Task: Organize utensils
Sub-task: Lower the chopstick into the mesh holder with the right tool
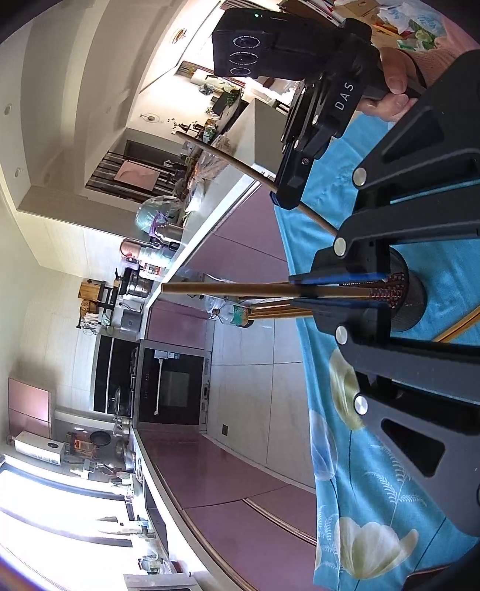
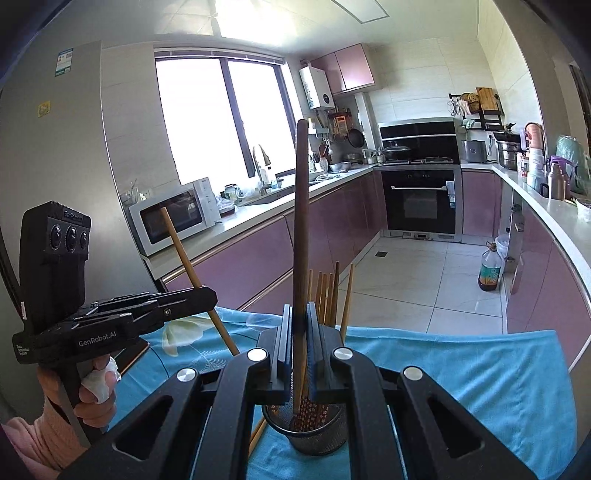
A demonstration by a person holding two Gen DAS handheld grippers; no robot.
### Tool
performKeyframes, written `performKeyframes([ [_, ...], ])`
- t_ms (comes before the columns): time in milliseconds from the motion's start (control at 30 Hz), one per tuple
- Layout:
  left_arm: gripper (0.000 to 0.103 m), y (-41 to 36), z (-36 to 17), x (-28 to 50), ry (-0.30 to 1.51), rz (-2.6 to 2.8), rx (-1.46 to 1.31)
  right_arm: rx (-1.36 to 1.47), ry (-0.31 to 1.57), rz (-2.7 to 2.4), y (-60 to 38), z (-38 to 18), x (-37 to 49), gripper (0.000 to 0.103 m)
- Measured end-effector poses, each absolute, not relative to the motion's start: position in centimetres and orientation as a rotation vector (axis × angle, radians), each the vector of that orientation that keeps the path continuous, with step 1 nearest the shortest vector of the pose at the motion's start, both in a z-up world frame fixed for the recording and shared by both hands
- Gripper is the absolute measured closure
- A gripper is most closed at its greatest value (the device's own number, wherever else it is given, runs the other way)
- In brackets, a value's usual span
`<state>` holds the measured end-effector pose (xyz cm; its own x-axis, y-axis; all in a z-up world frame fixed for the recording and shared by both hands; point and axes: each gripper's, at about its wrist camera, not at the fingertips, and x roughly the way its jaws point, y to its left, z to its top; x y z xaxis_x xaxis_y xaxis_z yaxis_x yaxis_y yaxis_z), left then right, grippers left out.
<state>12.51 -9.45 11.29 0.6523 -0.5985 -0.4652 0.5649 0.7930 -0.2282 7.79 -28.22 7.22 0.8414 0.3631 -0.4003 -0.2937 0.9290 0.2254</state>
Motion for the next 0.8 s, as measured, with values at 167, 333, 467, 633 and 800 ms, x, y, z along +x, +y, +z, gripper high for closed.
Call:
performKeyframes([
  [167,0.096,-10.2,9.7,13.4,0.587,-0.653,-0.036,0.145,0.503,0.346,-27.8,5.9,8.8,0.097],
  [333,0.096,-11.0,8.2,14.1,0.631,-0.652,0.003,0.126,0.553,0.342,-27.3,4.9,9.6,0.097],
  [467,0.096,-11.7,6.9,14.7,0.670,-0.656,0.036,0.110,0.615,0.343,-26.8,3.9,10.6,0.097],
  [633,0.096,-12.0,5.5,15.8,0.706,-0.646,0.048,0.107,0.673,0.339,-26.5,2.5,11.7,0.097],
  [800,0.096,-12.0,4.6,16.8,0.721,-0.637,0.050,0.118,0.677,0.332,-26.6,2.4,12.3,0.097],
])
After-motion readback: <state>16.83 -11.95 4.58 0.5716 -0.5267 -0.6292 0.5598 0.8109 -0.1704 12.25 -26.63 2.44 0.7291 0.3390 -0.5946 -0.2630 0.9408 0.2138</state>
